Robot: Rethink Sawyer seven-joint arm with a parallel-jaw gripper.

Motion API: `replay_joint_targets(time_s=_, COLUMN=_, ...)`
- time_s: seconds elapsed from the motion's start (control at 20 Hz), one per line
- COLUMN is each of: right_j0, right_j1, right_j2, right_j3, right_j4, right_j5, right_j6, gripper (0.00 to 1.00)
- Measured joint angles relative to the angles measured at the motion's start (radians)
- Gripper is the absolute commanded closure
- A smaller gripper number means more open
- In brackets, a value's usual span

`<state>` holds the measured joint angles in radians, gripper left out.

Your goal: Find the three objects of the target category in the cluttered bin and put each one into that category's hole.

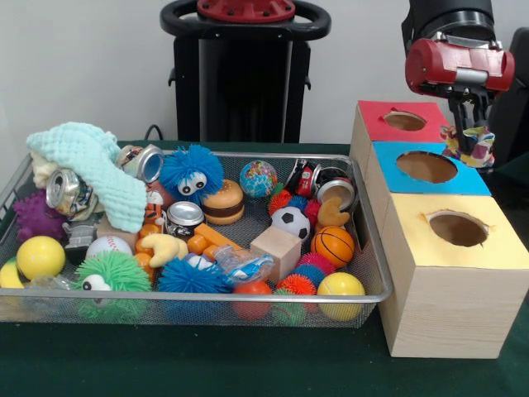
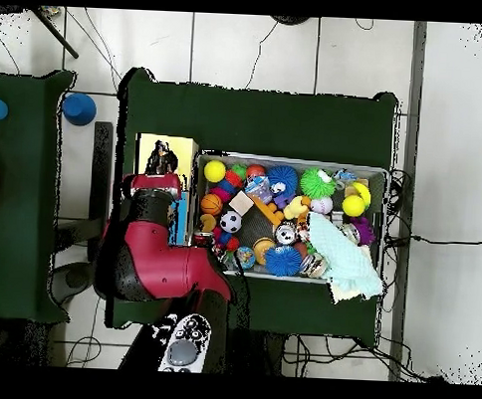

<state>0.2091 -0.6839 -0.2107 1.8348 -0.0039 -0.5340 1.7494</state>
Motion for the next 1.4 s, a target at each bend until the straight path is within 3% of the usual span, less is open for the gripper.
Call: replay_joint_targets(time_s=1.4, right_j0=-0.043, right_j1=0.108, right_j2=0.005, right_j3=0.003, right_j4=0.001, right_j5=-0.12, right_j6=0.0, gripper=1.0)
